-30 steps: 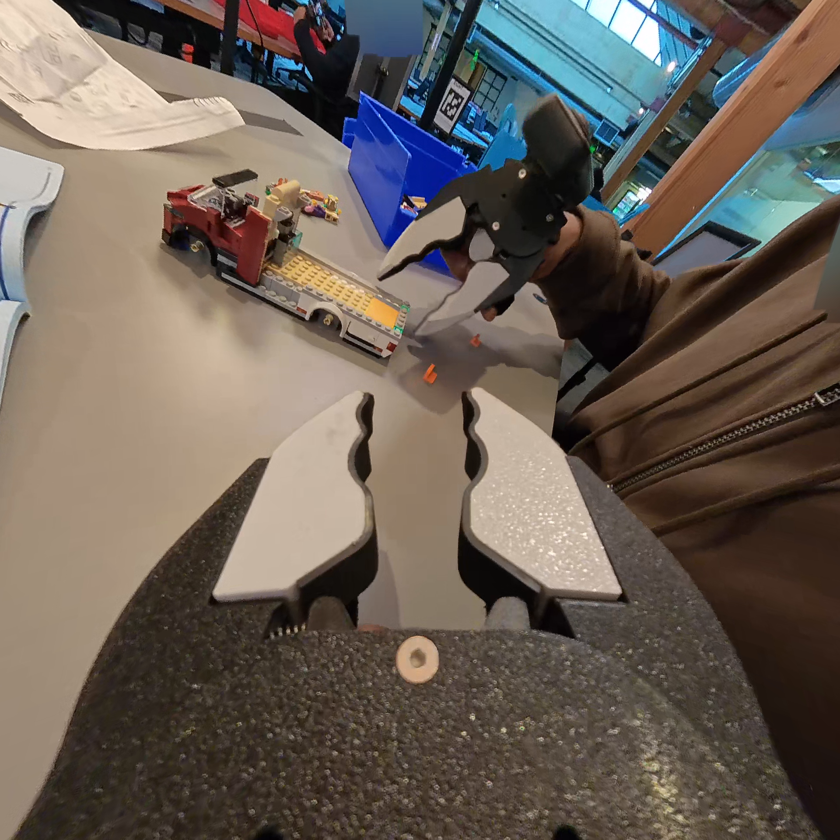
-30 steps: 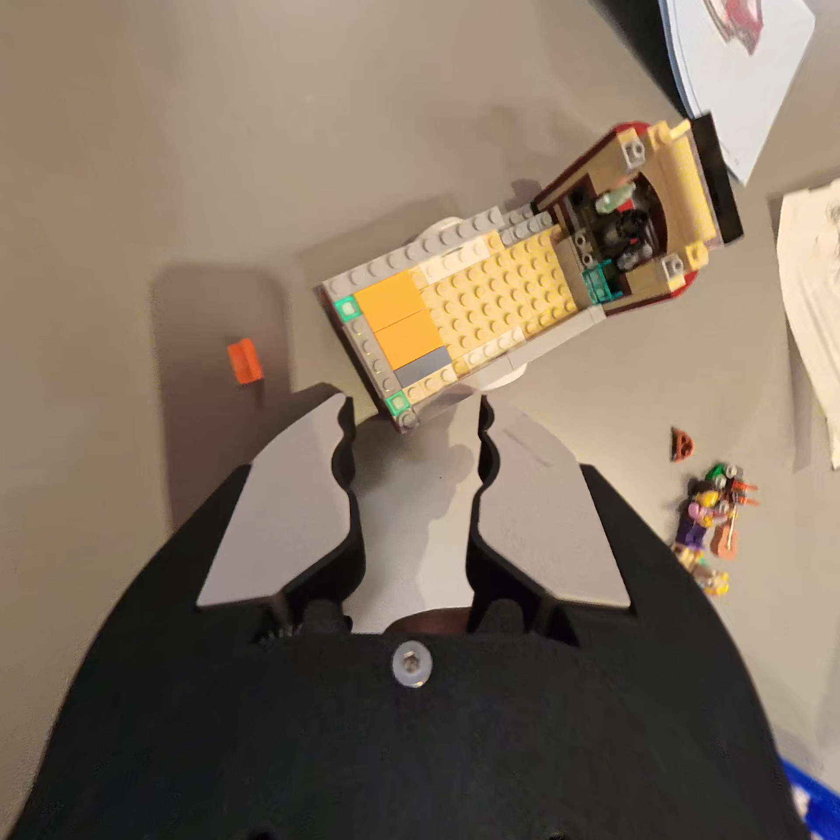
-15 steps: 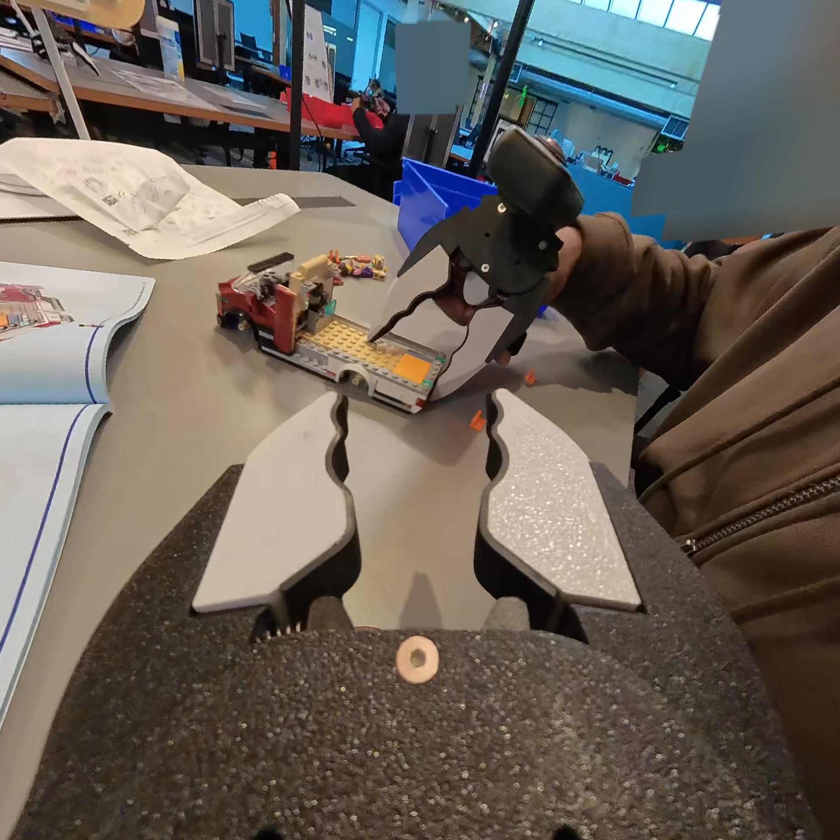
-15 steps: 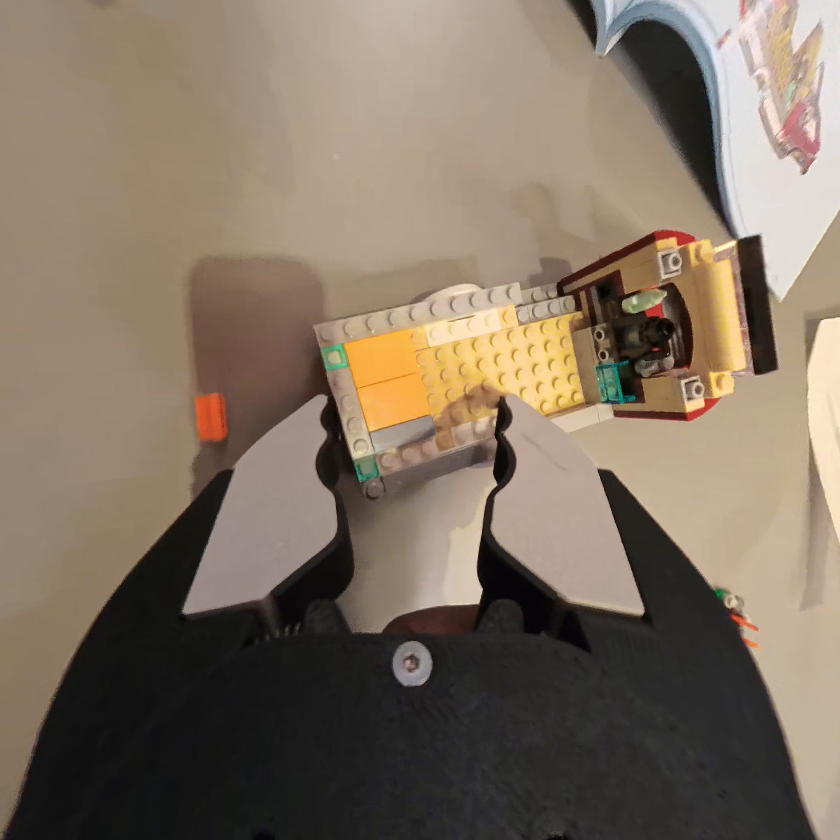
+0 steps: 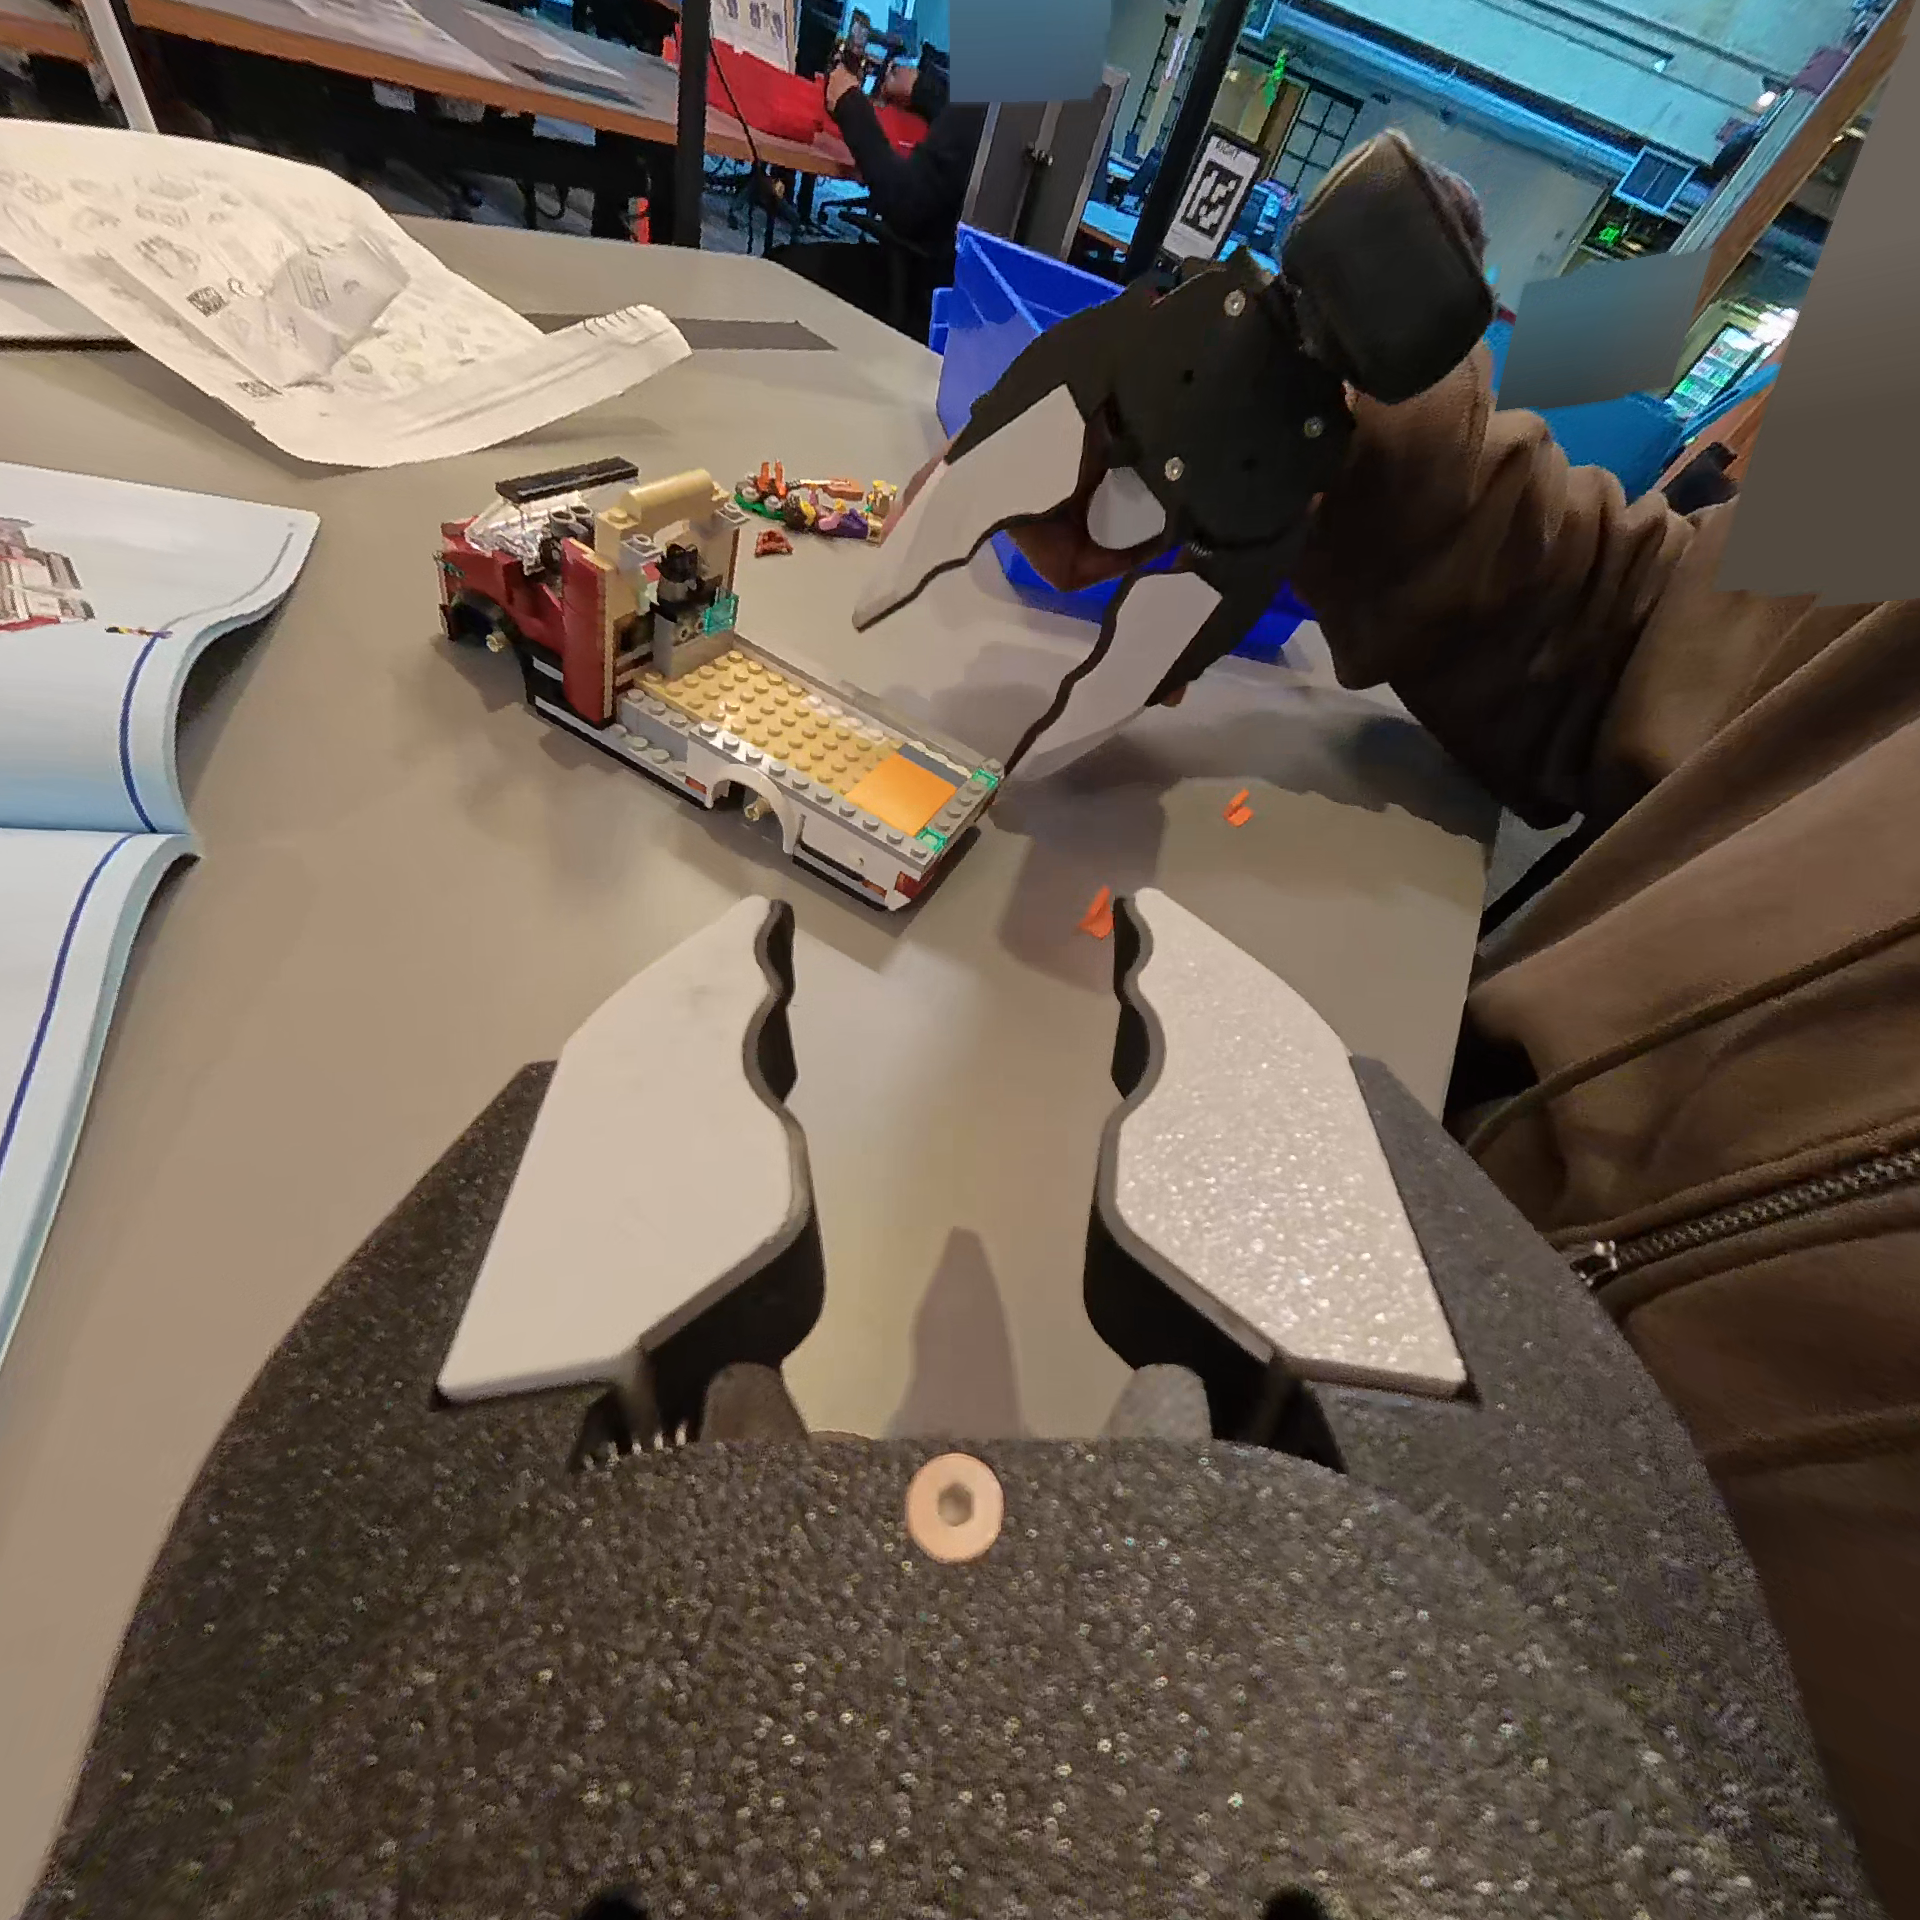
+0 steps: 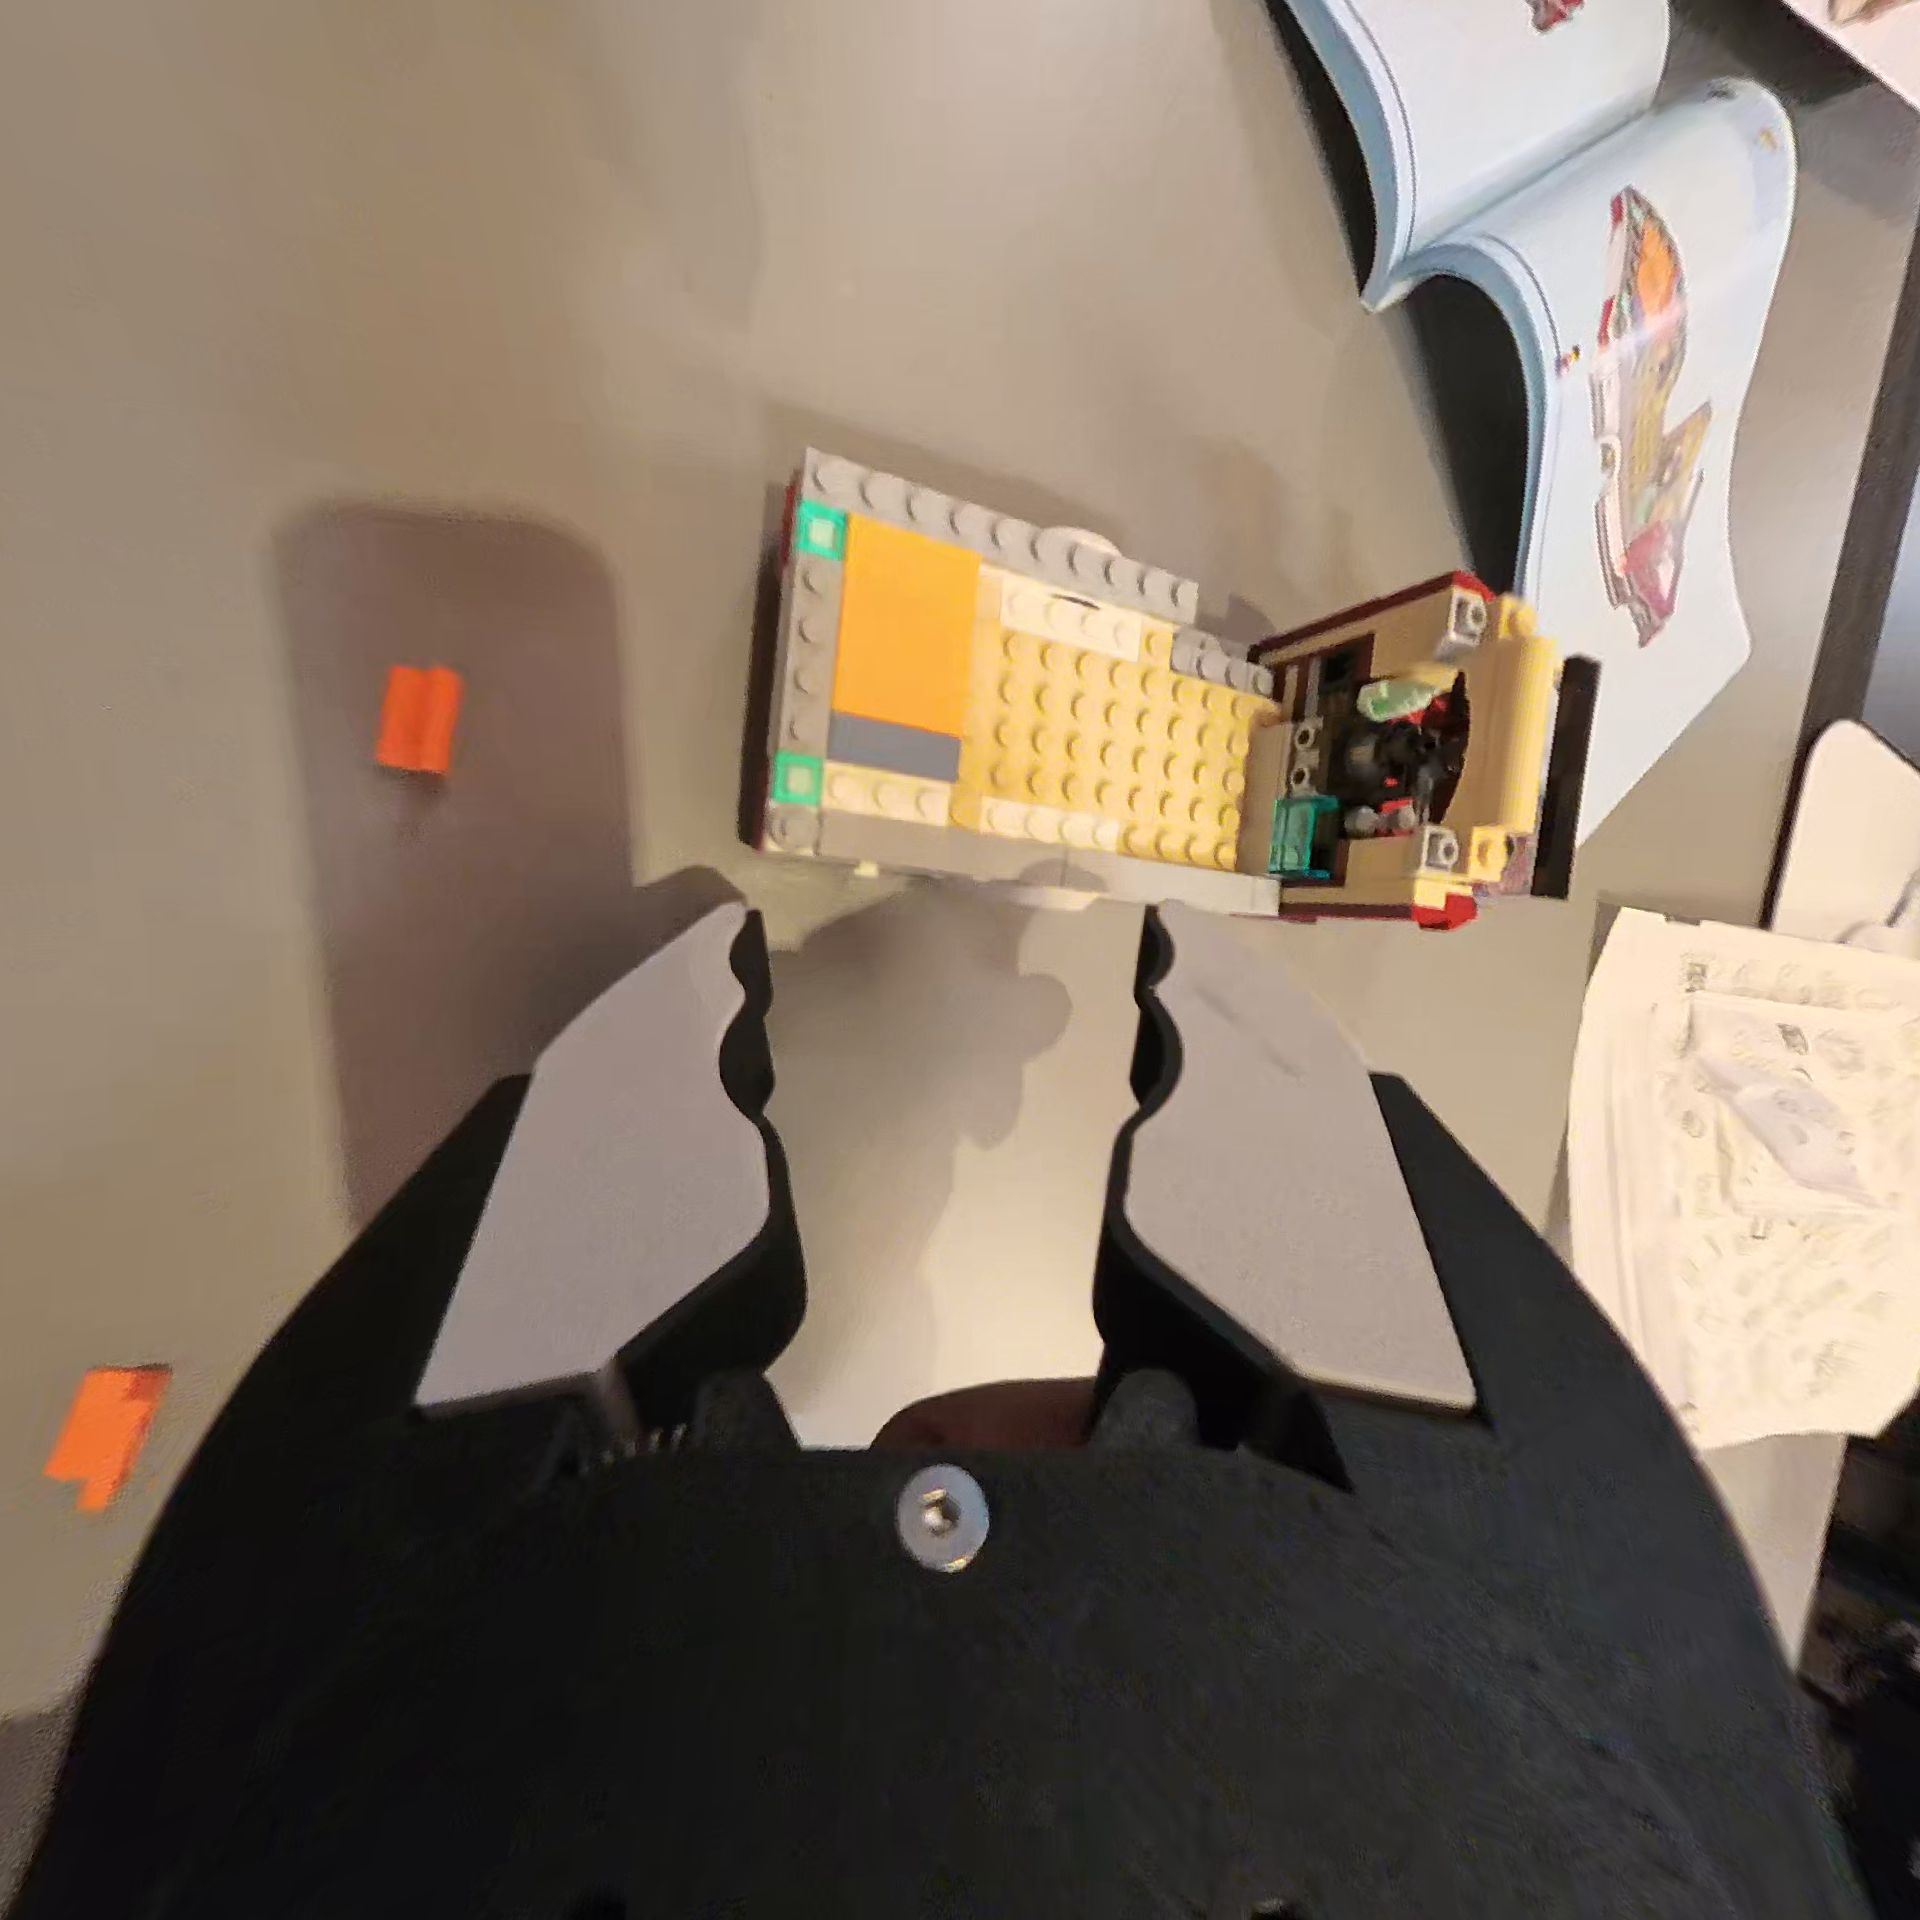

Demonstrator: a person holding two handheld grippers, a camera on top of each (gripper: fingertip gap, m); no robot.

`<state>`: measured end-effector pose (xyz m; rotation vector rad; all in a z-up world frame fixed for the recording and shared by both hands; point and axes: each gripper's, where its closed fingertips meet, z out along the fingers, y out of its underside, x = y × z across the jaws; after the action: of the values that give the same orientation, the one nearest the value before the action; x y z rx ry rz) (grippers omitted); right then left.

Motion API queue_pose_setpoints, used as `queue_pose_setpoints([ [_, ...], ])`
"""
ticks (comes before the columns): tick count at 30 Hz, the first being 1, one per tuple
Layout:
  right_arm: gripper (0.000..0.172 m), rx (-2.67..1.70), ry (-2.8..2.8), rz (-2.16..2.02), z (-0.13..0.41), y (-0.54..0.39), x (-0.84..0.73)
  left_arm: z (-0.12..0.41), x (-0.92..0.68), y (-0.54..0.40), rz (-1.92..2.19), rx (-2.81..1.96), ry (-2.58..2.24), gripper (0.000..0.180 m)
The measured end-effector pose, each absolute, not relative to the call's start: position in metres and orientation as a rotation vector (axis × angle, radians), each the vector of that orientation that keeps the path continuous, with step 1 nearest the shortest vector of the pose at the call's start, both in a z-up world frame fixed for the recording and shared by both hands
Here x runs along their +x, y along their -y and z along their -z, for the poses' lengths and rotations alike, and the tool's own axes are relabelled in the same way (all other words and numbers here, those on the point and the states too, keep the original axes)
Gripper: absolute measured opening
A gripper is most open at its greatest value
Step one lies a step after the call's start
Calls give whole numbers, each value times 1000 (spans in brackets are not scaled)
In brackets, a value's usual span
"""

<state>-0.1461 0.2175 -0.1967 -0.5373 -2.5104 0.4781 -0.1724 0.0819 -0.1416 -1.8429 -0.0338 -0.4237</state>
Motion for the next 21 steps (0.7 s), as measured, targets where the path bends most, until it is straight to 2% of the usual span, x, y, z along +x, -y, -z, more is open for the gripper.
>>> queue_pose_setpoints([
  [8,54,-476,2307,-385,201,-229,-165,171,-172,-108,328,-2061,-73,60],
  [15,34,-463,2222,-499,206,-222,-172,185,-176,-147,501,-2158,-141,60],
  [21,40,-708,2247,-542,207,-225,-173,200,-178,-157,517,-2266,-128,61],
])
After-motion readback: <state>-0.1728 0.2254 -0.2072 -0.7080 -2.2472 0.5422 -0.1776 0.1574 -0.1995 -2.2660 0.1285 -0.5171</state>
